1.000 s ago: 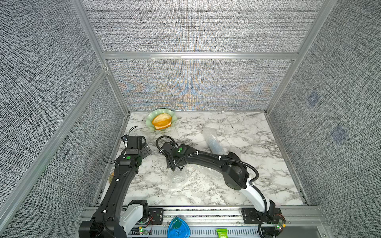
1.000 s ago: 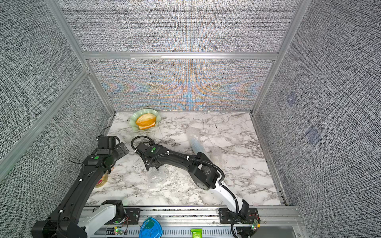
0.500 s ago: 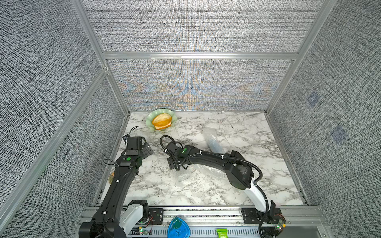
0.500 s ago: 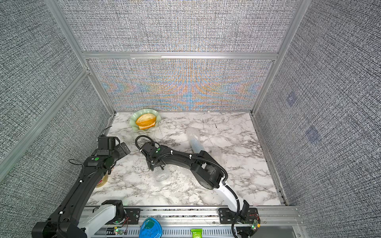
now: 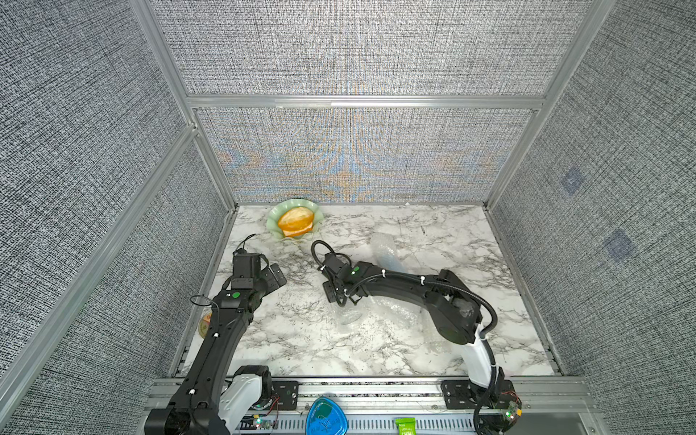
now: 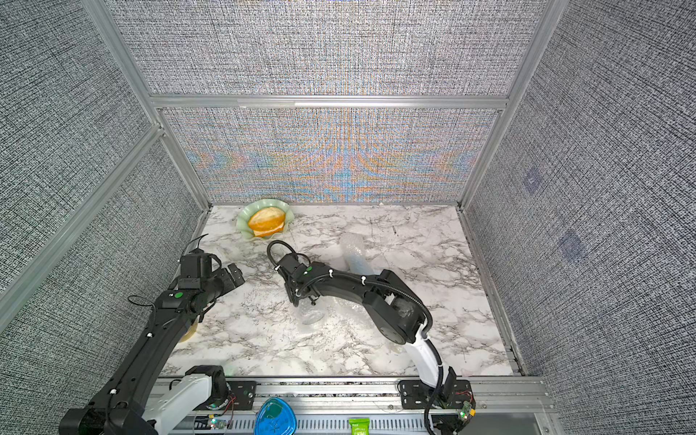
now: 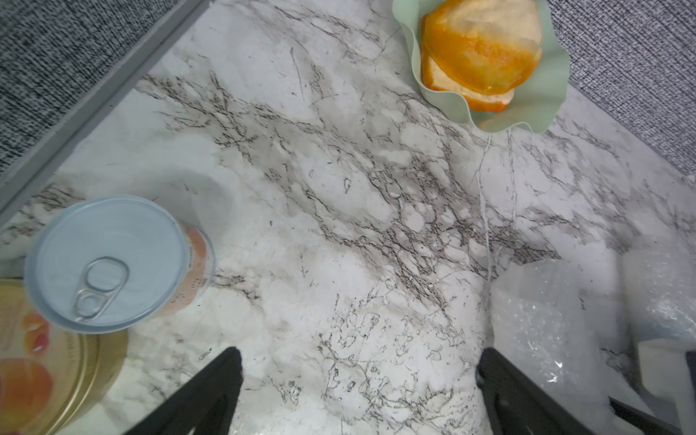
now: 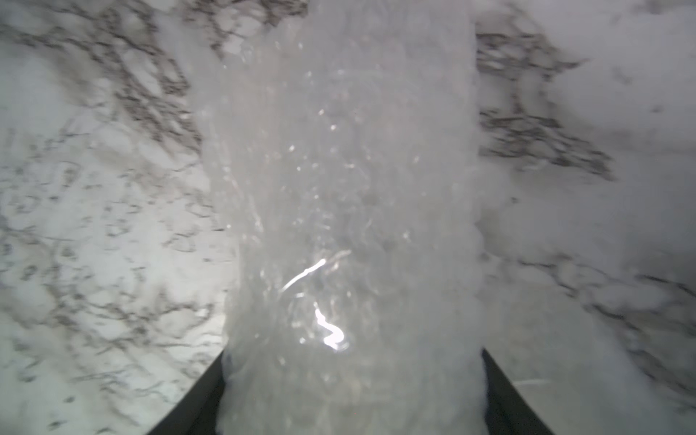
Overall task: Unwrap the vase from the bubble wrap
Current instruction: Move the bubble wrap to the center of the board.
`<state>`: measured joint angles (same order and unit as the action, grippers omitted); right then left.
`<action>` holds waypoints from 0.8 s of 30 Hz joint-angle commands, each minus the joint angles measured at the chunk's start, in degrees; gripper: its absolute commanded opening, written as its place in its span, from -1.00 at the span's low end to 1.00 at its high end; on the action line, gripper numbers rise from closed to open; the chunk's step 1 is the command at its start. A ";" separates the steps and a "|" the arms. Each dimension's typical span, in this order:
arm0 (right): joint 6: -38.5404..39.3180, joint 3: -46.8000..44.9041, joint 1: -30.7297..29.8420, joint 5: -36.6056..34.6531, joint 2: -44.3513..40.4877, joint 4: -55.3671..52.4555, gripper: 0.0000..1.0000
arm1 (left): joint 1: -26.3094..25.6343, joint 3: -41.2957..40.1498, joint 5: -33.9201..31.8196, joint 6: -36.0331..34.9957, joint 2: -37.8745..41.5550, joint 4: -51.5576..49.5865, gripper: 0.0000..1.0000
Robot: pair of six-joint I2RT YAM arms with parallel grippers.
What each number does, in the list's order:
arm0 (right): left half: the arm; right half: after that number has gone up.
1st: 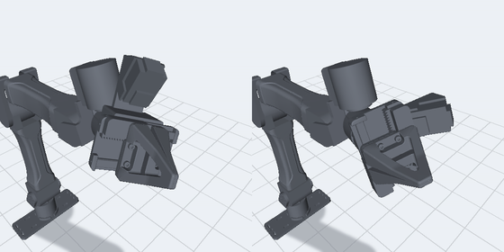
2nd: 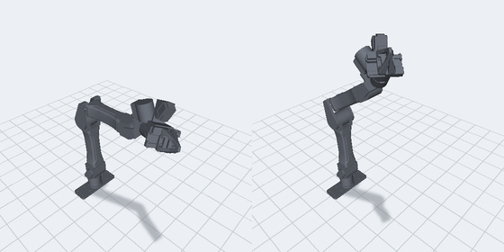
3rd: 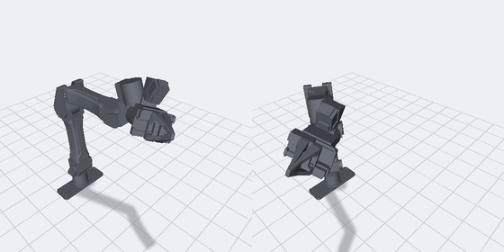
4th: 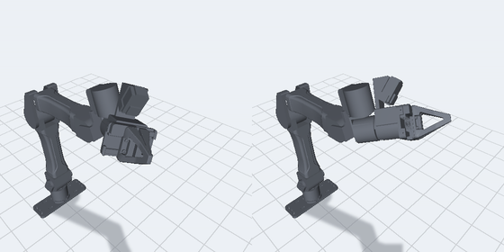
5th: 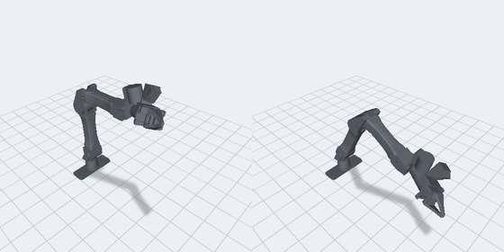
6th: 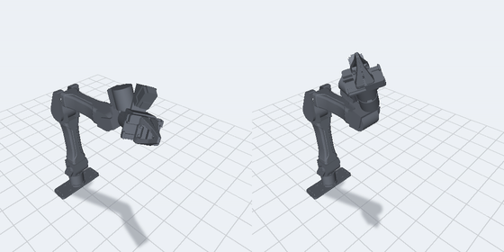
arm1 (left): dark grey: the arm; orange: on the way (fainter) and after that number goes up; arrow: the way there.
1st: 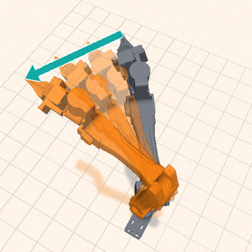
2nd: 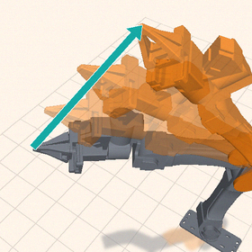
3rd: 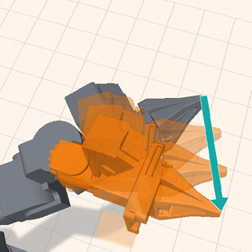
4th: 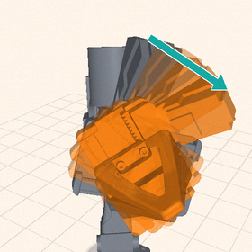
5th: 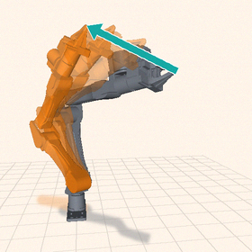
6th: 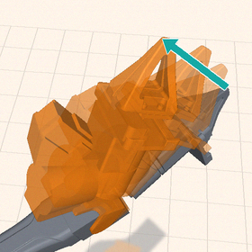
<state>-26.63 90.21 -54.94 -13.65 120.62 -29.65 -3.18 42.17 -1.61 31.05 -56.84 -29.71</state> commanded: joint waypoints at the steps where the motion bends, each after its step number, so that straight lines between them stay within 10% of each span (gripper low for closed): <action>1: 3.16 -3.95 2.53 -6.08 -1.98 -8.14 0.11 | 0.10 -0.12 6.17 -0.99 -1.25 2.00 0.99; 11: -1.27 -7.51 9.31 -6.60 -5.42 -4.28 0.13 | -0.63 -1.07 14.04 -1.00 -7.99 9.13 0.97; 24: -9.95 -4.85 9.52 6.30 -11.35 3.29 0.63 | -6.42 -2.66 20.18 1.38 -13.81 16.92 0.95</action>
<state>-34.06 85.80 -45.39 -11.05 110.69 -29.02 -8.60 39.62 16.53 31.70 -70.02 -16.12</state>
